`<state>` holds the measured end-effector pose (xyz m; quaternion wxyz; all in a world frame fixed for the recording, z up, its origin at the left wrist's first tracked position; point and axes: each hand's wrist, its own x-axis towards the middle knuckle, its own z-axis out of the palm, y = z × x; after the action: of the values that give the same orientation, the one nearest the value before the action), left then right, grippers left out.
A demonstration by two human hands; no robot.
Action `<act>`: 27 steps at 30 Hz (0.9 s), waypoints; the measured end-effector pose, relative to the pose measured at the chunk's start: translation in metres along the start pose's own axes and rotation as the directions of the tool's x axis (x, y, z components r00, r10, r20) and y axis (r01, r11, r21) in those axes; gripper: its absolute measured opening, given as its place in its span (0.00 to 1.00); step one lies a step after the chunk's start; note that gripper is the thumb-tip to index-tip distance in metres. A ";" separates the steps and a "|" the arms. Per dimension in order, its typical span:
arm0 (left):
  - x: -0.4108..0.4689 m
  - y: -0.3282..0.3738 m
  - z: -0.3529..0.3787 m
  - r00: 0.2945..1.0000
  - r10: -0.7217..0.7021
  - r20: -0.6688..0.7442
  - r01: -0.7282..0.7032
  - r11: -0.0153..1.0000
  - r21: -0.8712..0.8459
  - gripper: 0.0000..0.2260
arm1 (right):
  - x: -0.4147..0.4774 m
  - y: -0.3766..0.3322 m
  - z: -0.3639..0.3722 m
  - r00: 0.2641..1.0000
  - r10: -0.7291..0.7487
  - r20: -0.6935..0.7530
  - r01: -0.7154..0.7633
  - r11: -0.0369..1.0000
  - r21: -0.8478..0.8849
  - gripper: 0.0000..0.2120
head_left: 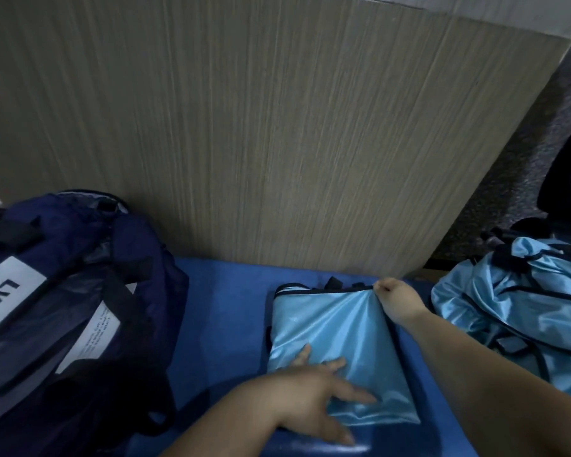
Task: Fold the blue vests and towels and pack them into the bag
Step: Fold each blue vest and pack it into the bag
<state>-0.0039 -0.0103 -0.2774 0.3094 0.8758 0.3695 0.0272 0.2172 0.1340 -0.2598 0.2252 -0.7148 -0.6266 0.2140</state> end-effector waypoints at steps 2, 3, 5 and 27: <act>-0.002 -0.001 -0.010 0.969 -0.072 -0.237 0.019 0.975 -0.219 0.20 | -0.009 -0.002 -0.002 0.992 -0.076 -0.101 0.079 0.997 0.023 0.10; -0.003 -0.003 -0.018 0.920 -0.130 -0.370 0.021 0.958 -0.285 0.16 | -0.016 -0.003 -0.001 0.983 -0.114 -0.146 0.117 0.993 0.011 0.10; -0.004 -0.010 -0.031 0.780 -0.214 -0.588 0.091 0.968 -0.232 0.11 | -0.039 -0.004 0.003 0.941 -0.258 -0.219 0.248 0.966 -0.069 0.08; -0.061 -0.036 -0.030 0.961 -0.250 -0.116 0.194 0.913 -0.358 0.26 | -0.120 0.082 -0.016 0.880 -0.380 0.286 0.320 0.918 0.234 0.29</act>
<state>-0.0794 -0.0161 -0.2619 0.4281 0.7555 0.4797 0.1256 0.2769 0.0050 -0.2927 0.2171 -0.5207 -0.7522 0.3405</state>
